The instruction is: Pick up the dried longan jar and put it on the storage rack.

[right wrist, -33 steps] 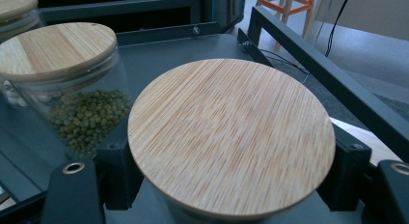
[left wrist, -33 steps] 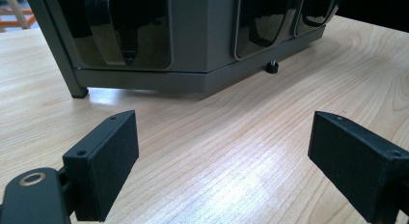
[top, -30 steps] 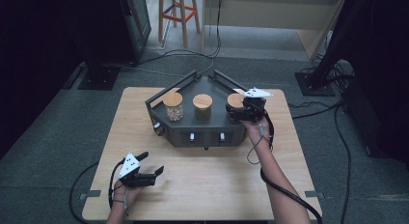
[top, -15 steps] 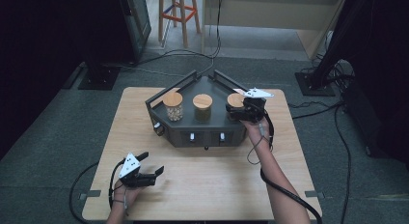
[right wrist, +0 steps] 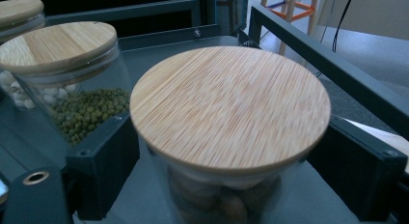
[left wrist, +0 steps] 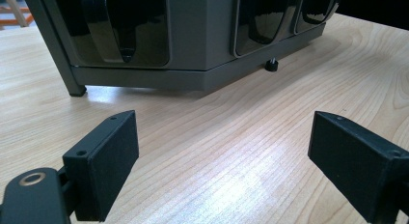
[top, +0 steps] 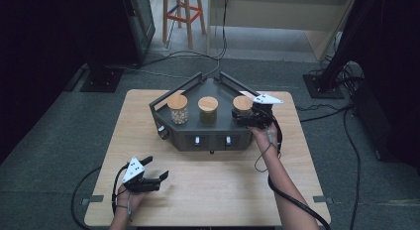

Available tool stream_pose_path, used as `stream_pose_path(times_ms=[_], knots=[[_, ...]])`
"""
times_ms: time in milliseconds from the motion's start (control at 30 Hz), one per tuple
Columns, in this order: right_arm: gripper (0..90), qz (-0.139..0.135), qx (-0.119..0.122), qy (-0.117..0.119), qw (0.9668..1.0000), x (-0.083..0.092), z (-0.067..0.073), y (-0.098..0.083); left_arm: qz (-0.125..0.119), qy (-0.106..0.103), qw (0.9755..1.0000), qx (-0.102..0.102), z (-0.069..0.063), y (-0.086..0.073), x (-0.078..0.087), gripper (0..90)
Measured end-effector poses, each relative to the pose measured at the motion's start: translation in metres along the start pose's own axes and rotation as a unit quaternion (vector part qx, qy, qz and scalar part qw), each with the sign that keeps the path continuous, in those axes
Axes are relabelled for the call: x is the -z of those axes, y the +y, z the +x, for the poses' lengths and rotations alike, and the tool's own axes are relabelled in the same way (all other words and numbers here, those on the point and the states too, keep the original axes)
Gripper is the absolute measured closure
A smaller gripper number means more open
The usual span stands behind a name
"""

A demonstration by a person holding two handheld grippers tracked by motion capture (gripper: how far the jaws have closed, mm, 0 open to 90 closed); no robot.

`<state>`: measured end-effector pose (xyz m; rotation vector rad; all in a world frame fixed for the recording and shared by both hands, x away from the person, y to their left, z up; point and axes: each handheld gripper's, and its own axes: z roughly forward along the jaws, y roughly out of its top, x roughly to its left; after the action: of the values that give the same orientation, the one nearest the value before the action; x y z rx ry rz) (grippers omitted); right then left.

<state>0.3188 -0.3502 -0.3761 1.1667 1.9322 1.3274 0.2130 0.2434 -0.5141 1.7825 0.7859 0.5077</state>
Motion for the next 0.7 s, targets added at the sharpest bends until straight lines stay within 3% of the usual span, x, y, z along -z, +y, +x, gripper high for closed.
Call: stream_pose_path(times_ms=[700], knots=[[8.3, -0.015, -0.001, 0.007, 0.9999, 0.020, 0.003, -0.018, 0.003, 0.001, 1.0000, -0.002, -0.002, 0.000, -0.001, 10.5]])
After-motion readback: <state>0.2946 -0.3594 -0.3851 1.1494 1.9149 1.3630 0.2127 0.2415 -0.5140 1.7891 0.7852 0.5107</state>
